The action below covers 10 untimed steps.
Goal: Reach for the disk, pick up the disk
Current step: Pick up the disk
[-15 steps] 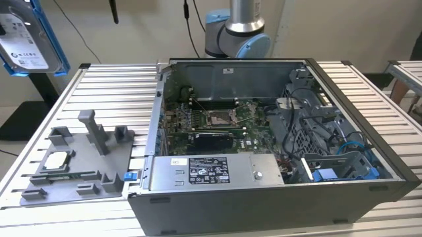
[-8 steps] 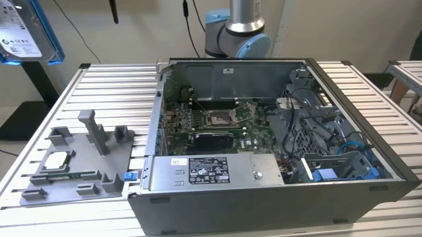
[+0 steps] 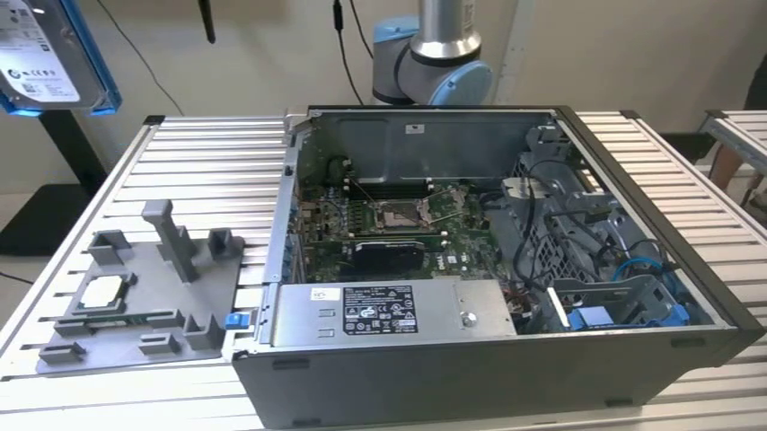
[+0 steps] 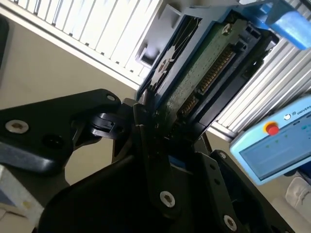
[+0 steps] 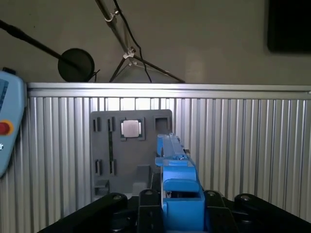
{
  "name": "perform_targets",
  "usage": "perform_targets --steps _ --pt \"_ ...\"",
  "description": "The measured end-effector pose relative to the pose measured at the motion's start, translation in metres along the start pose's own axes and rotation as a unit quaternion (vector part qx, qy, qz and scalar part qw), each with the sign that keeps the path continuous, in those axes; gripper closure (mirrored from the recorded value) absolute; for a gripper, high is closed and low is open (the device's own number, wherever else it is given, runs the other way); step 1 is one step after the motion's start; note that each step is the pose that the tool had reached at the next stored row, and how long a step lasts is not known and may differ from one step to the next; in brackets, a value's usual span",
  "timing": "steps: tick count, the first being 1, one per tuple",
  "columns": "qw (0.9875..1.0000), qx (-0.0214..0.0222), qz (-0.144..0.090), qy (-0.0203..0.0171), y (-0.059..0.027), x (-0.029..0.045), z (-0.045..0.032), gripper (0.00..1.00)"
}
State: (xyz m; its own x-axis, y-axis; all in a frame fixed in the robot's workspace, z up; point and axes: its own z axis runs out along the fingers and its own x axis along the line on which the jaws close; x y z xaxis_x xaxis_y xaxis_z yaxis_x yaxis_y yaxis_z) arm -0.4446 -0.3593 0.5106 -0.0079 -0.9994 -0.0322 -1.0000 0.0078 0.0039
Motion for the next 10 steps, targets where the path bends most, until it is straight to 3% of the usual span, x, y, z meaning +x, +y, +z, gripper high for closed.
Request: perform_targets --steps 10 --pt "1.0 -0.0019 0.0 0.0 -0.0454 -0.0004 -0.0001 1.0"
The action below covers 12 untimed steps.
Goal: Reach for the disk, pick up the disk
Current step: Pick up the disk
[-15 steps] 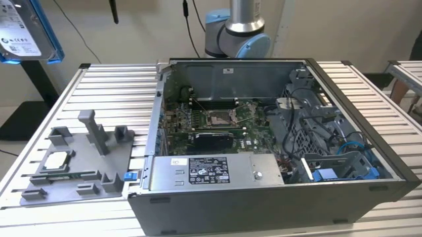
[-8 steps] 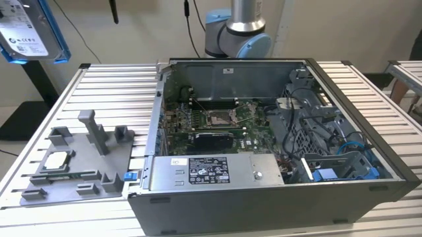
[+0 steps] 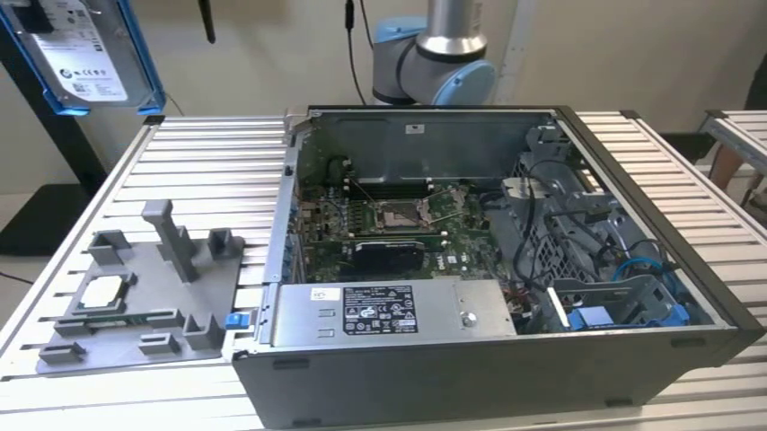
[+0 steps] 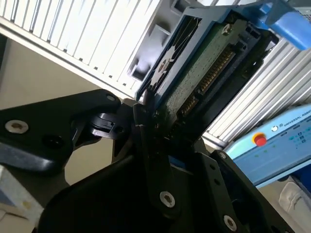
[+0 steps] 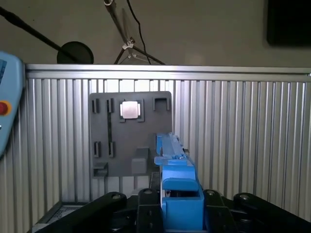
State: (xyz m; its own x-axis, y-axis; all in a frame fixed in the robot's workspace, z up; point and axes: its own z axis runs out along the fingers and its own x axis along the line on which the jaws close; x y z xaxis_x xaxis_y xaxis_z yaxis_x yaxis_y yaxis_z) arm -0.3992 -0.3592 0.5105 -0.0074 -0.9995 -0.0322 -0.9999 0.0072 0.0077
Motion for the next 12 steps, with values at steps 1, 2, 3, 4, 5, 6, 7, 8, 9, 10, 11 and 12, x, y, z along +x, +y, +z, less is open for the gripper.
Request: perform_targets --steps 1,2,3,4,5,6,7,8,9,10,11,12 --pt "1.0 -0.0002 0.0 0.0 -0.0043 0.0 -0.0001 1.0" --pt "1.0 -0.0003 0.0 0.0 -0.0088 -0.0001 -0.0001 1.0" --pt "1.0 -0.0004 0.0 0.0 -0.0133 -0.0001 -0.0001 1.0" --pt "1.0 -0.0005 0.0 0.0 -0.0181 -0.0002 -0.0001 1.0" --pt "1.0 -0.0008 0.0 0.0 -0.0227 -0.0002 -0.0002 1.0" --pt "1.0 -0.0008 0.0 0.0 -0.027 -0.0002 -0.0002 1.0" --pt "1.0 -0.001 0.0 0.0 -0.0319 -0.0002 -0.0003 1.0" --pt "1.0 -0.0011 0.0 0.0 -0.0361 -0.0003 -0.0003 1.0" --pt "1.0 -0.0013 0.0 0.0 -0.0408 -0.0003 -0.0004 1.0" --pt "1.0 -0.0014 0.0 0.0 -0.0452 -0.0004 -0.0004 1.0" --pt "1.0 -0.0015 0.0 0.0 -0.0502 -0.0004 -0.0004 1.0" --pt "1.0 -0.0017 0.0 0.0 -0.0545 -0.0004 -0.0004 1.0"
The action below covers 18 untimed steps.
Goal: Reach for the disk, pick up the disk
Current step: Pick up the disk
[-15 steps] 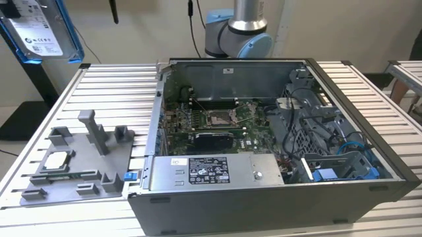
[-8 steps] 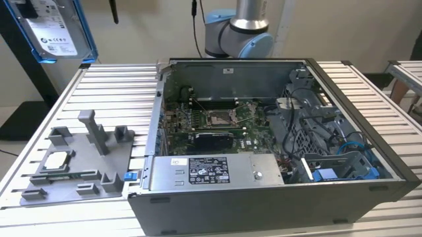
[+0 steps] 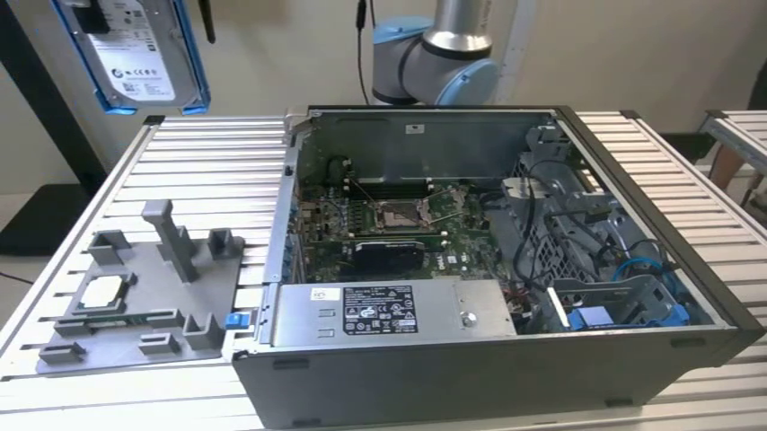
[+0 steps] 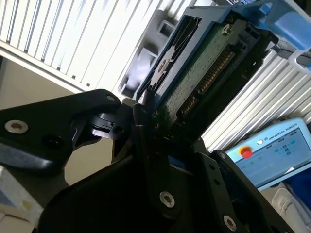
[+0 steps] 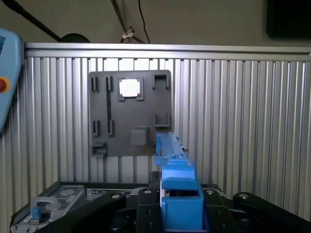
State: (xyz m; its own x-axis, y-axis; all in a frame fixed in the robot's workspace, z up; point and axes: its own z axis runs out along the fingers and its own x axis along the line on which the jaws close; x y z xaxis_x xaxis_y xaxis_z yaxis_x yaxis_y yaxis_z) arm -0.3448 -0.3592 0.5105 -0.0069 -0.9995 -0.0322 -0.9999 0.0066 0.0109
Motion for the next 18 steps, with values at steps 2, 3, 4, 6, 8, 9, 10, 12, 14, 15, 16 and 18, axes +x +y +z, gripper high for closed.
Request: perform_targets --steps 2,3,4,6,8,9,10,12,14,15,16,18 --pt "1.0 -0.0003 0.0 0.0 -0.0093 -0.0001 -0.0002 1.0" --pt "1.0 -0.0004 0.0 0.0 -0.0136 -0.0001 -0.0002 1.0" --pt "1.0 -0.0005 0.0 0.0 -0.0184 -0.0001 -0.0002 1.0" --pt "1.0 -0.0008 0.0 0.0 -0.0273 -0.0002 -0.0004 1.0" --pt "1.0 -0.0011 0.0 0.0 -0.0364 -0.0003 -0.0004 1.0" --pt "1.0 -0.0012 0.0 0.0 -0.041 -0.0003 -0.0005 1.0" --pt "1.0 -0.0014 0.0 0.0 -0.0454 -0.0003 -0.0006 1.0" --pt "1.0 -0.0016 0.0 0.0 -0.0545 -0.0004 -0.0006 1.0" --pt "1.0 -0.0019 0.0 0.0 -0.0639 -0.0005 -0.0007 1.0" --pt "1.0 -0.0021 0.0 0.0 -0.0684 -0.0005 -0.0008 1.0" --pt "1.0 -0.0022 0.0 0.0 -0.0728 -0.0005 -0.0008 1.0" --pt "1.0 -0.0025 0.0 0.0 -0.0818 -0.0006 -0.0009 1.0"
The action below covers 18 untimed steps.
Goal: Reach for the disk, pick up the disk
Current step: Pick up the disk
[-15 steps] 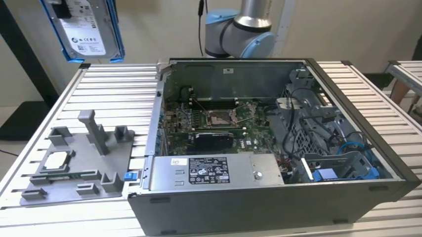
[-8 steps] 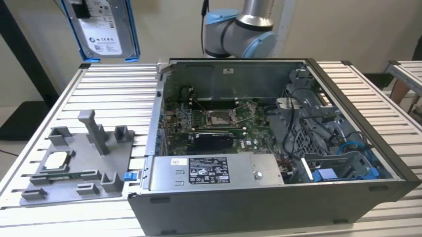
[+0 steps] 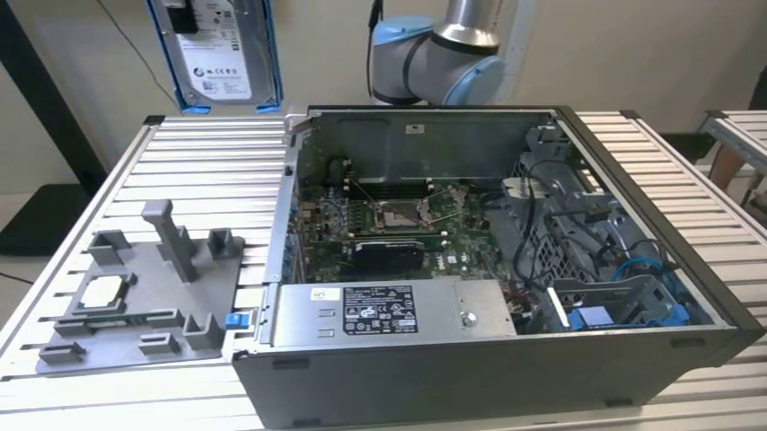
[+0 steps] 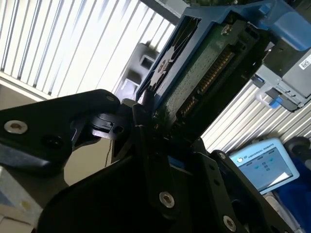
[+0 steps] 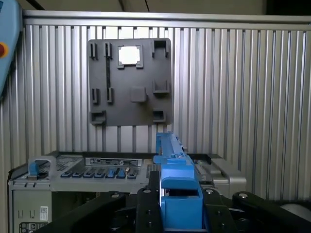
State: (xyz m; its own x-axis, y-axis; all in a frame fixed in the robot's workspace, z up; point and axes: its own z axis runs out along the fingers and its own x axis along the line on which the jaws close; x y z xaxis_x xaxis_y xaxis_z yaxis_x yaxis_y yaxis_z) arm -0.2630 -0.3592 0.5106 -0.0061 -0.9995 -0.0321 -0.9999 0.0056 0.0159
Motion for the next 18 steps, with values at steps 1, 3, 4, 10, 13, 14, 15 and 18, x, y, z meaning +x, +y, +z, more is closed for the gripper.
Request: perform_targets --steps 1,3,4,10,13,14,15,18 --pt "1.0 -0.0001 0.0 0.0 -0.0049 0.0 0.0 1.0" --pt "1.0 -0.0004 0.0 0.0 -0.0137 -0.0001 -0.0002 1.0" --pt "1.0 -0.0005 0.0 0.0 -0.0184 -0.0001 -0.0003 1.0" --pt "1.0 -0.0014 0.0 0.0 -0.0457 -0.0003 -0.0007 1.0" --pt "1.0 -0.0017 0.0 0.0 -0.0595 -0.0004 -0.0009 1.0" --pt "1.0 -0.0018 0.0 0.0 -0.0637 -0.0004 -0.001 1.0" --pt "1.0 -0.0019 0.0 0.0 -0.0683 -0.0004 -0.001 1.0" --pt "1.0 -0.0022 -0.001 0.0 -0.0821 -0.0005 -0.0012 1.0"
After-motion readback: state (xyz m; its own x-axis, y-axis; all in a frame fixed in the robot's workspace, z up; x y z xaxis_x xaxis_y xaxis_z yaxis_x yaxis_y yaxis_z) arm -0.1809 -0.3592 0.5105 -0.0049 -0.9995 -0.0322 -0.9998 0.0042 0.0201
